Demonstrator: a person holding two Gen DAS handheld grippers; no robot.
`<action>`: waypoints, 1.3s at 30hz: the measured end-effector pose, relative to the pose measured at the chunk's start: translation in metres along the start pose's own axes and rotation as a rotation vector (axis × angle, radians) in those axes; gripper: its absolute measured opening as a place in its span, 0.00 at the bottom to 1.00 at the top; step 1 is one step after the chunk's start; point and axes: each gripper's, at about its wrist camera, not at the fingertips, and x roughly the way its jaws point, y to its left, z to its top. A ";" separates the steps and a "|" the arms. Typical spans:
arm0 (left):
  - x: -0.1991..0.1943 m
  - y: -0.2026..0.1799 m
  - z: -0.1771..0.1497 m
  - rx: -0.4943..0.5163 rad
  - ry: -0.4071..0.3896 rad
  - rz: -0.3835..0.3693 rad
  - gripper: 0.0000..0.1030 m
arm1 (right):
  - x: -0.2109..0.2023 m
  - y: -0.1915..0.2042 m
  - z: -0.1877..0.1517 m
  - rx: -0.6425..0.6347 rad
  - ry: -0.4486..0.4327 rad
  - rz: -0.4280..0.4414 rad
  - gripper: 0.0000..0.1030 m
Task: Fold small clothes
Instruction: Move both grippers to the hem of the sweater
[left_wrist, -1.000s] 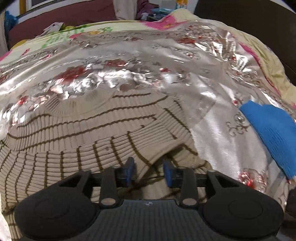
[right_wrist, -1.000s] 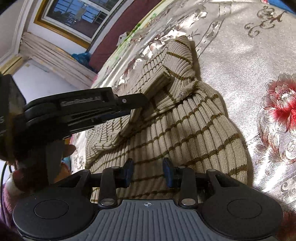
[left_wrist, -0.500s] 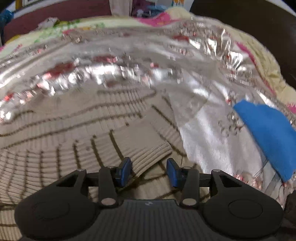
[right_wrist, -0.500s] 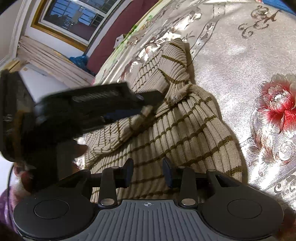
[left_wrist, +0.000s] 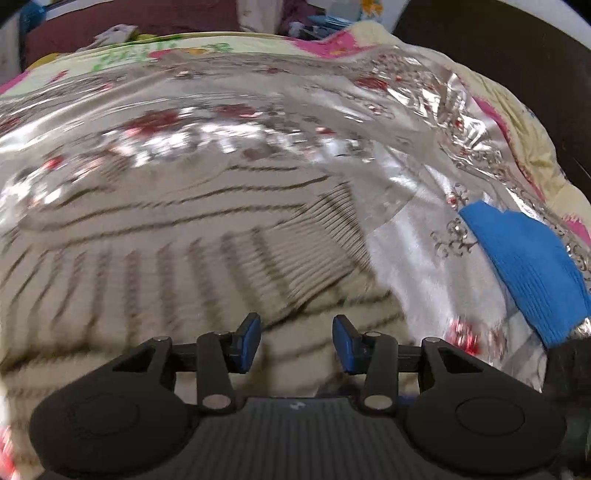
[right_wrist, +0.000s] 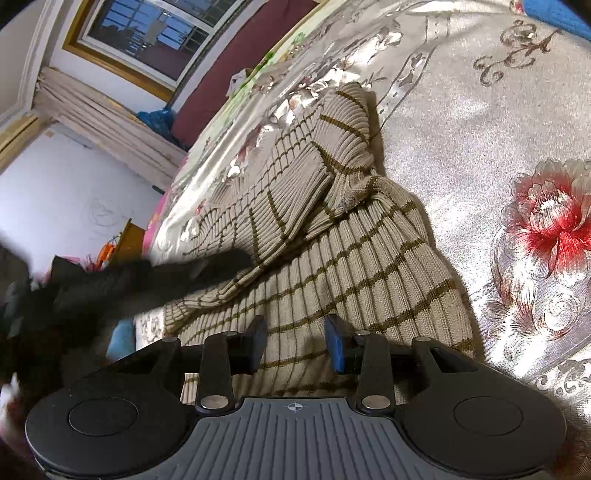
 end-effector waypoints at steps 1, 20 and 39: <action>-0.012 0.008 -0.010 -0.022 -0.002 0.012 0.45 | -0.001 0.000 -0.001 -0.006 -0.002 -0.003 0.34; -0.129 0.100 -0.179 -0.265 0.108 0.123 0.47 | -0.098 0.049 -0.055 -0.265 0.037 -0.193 0.44; -0.169 0.134 -0.211 -0.372 0.066 0.104 0.48 | -0.105 0.035 -0.108 -0.259 0.352 -0.399 0.46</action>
